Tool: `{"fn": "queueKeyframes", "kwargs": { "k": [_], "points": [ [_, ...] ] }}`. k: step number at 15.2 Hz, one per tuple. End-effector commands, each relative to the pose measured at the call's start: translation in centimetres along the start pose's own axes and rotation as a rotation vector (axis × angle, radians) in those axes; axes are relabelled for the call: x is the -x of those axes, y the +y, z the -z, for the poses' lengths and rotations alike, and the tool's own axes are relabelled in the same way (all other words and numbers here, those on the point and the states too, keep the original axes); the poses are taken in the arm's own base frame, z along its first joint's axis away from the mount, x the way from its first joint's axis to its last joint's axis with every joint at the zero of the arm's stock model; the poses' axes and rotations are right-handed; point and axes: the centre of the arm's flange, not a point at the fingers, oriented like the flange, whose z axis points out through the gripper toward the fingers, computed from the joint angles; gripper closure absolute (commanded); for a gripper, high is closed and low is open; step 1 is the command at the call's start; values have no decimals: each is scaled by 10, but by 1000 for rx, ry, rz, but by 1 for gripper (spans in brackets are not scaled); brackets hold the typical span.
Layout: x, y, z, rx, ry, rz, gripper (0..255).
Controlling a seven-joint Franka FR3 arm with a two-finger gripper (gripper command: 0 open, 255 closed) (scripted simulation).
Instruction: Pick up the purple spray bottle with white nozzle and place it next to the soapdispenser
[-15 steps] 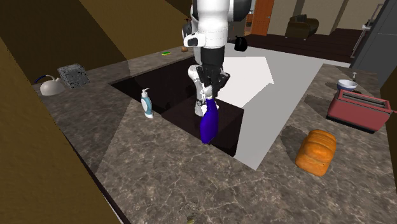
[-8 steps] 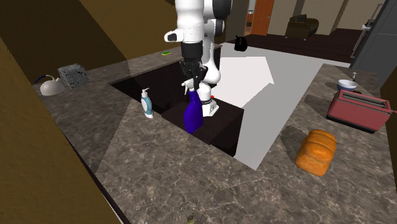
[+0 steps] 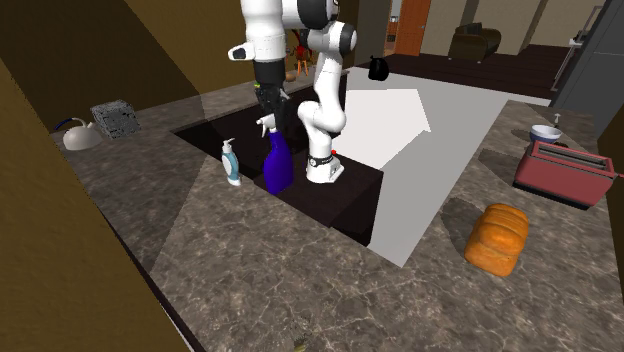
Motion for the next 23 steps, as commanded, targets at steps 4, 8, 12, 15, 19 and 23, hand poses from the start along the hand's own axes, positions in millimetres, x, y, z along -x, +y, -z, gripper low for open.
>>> {"fn": "queueKeyframes", "kwargs": {
  "k": [4,8,12,15,19,23],
  "points": [
    [-4,65,3,-1,0,2,255],
    [-9,118,4,-1,0,2,255],
    [-13,171,6,-1,0,2,255],
    [-17,210,7,-1,0,2,255],
    [-22,263,8,-1,0,2,255],
    [-26,315,10,-1,0,2,255]
  ]
}}
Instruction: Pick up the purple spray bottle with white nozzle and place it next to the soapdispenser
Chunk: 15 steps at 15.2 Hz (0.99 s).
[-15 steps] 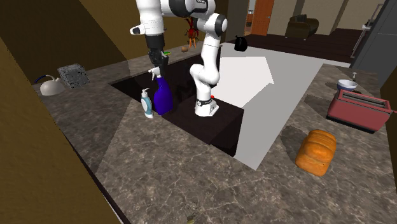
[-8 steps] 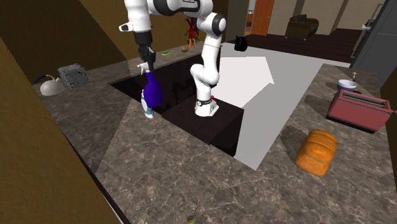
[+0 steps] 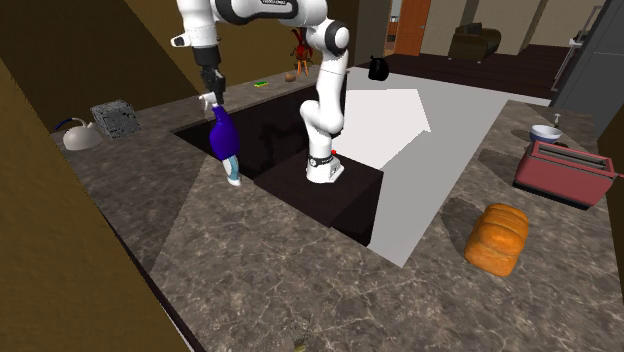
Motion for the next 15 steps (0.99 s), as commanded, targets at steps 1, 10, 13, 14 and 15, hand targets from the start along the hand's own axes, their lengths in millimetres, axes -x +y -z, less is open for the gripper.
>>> {"fn": "queueKeyframes", "kwargs": {
  "k": [1,10,13,14,15],
  "points": [
    [-3,29,3,1,0,1,255],
    [-13,148,7,1,0,1,255],
    [-17,187,8,1,0,1,255],
    [-18,200,8,1,0,1,255],
    [-19,214,9,1,0,1,255]
  ]
}}
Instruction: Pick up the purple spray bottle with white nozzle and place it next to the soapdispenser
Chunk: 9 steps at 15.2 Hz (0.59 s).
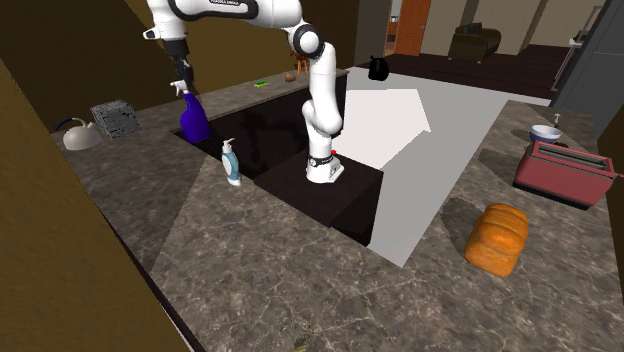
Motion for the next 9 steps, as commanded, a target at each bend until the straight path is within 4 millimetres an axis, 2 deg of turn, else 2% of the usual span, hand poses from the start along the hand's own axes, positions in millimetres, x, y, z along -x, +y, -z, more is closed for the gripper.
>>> {"fn": "queueKeyframes", "kwargs": {
  "k": [1,5,9],
  "points": [
    [-1,27,0,0,0,1,255],
    [-5,74,2,0,0,1,255],
    [-5,75,-20,0,0,1,255]
  ]
}}
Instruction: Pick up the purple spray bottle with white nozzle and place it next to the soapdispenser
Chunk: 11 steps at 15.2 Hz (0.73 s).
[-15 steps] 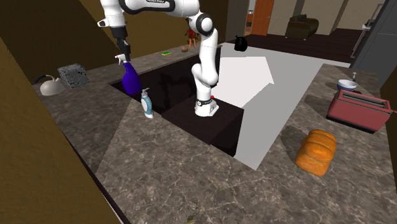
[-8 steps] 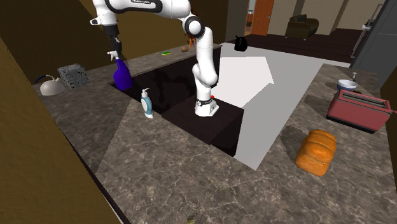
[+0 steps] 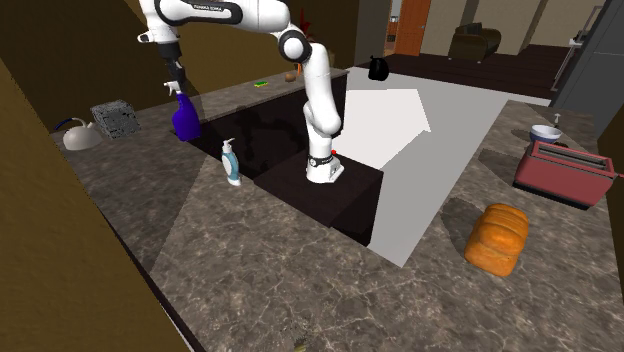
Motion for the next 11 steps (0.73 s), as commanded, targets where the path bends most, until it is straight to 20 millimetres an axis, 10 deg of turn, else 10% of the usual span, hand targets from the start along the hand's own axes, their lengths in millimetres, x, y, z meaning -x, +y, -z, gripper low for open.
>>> {"fn": "queueKeyframes", "kwargs": {
  "k": [1,11],
  "points": [
    [-1,1,-10,0,1,0,255],
    [-2,2,-63,0,1,0,255]
  ]
}}
